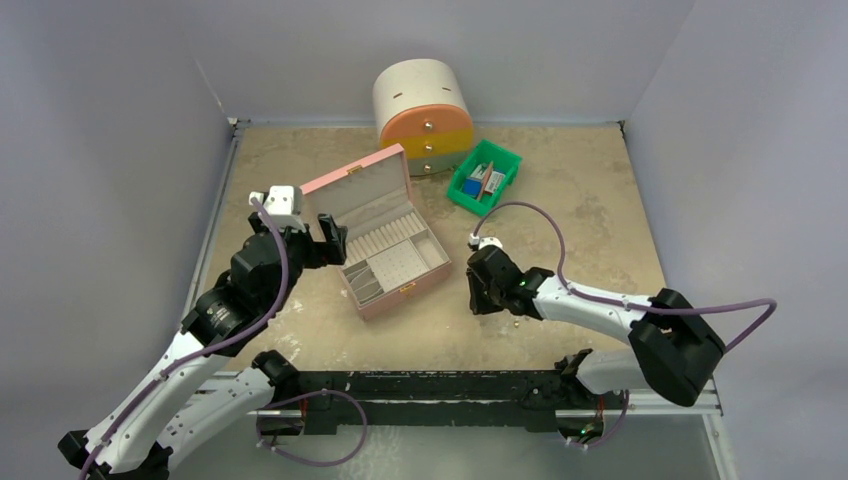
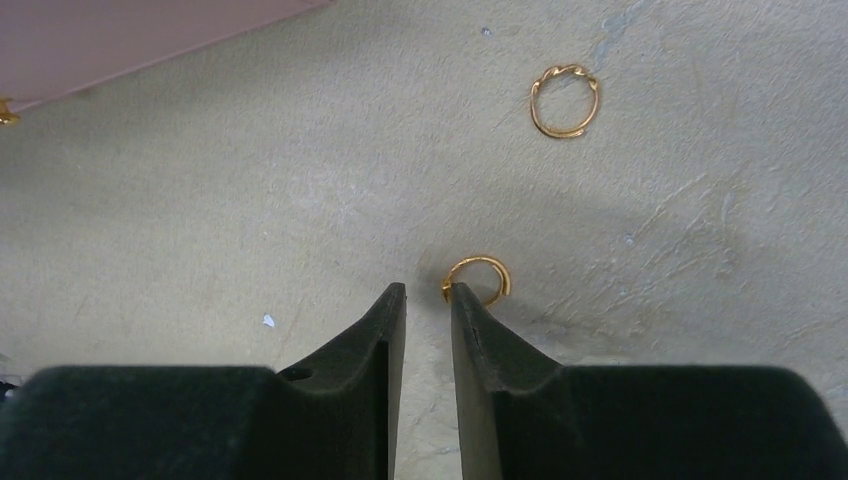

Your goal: Organize the mixed jewelry

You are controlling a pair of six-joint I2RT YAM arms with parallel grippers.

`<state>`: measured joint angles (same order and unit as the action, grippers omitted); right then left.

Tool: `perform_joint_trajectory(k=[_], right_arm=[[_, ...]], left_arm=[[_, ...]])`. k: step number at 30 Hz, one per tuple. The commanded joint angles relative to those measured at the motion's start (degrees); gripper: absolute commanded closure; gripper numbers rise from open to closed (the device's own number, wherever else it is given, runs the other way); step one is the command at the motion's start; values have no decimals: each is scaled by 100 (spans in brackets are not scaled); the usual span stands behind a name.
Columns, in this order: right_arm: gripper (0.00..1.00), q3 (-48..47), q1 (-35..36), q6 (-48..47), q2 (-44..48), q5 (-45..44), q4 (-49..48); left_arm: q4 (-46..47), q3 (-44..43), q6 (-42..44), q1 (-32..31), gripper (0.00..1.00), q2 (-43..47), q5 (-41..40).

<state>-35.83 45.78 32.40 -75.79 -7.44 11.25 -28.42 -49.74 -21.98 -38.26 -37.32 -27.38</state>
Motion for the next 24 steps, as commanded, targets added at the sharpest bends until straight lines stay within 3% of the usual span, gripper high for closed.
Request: perform_joint_trajectory(k=[1,24], right_arm=[[74,-114,168,229,6,-499,251],[79,-205,463,418,-295,-839,339]], left_arm=[[166,-92,0,32,7,57,39],[164,-89,0,38,7,53,35]])
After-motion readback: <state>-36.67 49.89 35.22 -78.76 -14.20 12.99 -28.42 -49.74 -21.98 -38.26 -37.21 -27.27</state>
